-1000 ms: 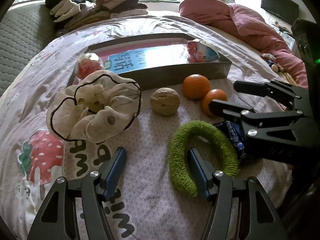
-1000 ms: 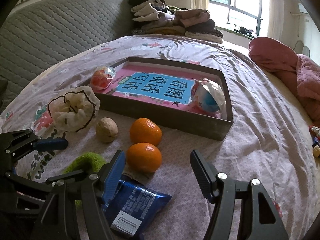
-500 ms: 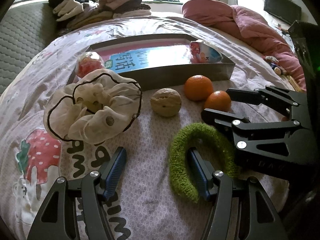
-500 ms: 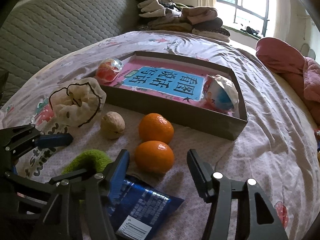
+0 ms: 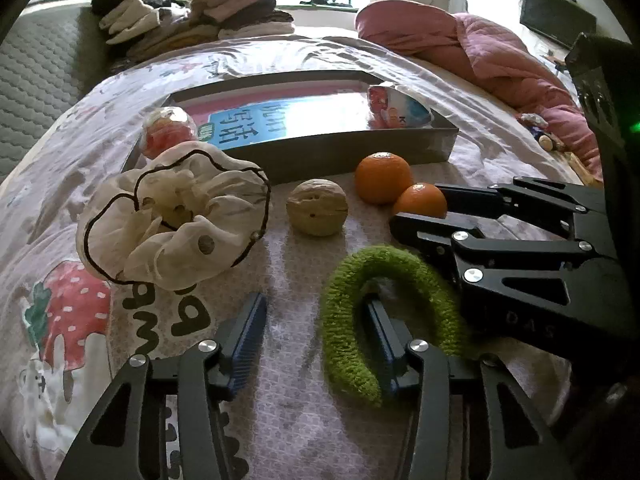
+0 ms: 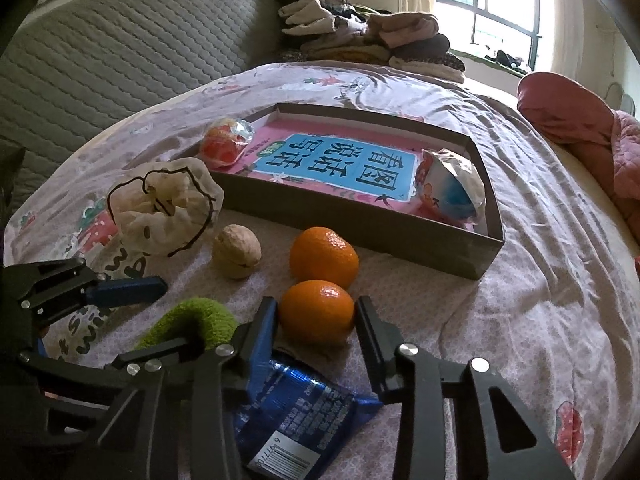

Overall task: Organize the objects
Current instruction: 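Close the left tool on the green fuzzy ring while the right tool grasps an orange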

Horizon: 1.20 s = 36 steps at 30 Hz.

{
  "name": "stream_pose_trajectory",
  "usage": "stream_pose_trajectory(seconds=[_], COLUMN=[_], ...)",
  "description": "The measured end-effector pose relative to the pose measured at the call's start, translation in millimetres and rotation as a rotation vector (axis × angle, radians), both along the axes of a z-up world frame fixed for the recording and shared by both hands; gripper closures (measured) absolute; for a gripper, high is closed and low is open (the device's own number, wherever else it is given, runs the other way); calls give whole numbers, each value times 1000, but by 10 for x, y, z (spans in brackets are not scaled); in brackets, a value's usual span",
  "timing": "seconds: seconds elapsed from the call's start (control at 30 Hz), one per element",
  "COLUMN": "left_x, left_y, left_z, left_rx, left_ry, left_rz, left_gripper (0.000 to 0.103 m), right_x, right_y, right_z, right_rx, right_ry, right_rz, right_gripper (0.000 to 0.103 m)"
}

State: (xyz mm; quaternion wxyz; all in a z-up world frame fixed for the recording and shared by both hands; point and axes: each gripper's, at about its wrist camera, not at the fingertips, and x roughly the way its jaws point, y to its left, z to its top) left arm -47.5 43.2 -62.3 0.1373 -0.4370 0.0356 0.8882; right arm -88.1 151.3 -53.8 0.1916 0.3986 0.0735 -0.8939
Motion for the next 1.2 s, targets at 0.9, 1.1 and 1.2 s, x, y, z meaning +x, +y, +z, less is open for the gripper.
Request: stream_pose_trajectory(seconds=[0.9, 1.1, 1.2], left_x=[73, 95, 103], left_y=[-20, -75, -118], left_z=[75, 159, 212], left_rx=[40, 35, 44], left_ry=[19, 59, 75], left_rz=[-37, -17, -8], left_gripper=[88, 89, 89], right_x=[44, 68, 83], right_y=[49, 25, 22], right_z=[78, 97, 112], right_rx=[-11, -16, -21], right_ry=[7, 8, 12], right_rz=[6, 22, 25], right_gripper=[64, 64, 64])
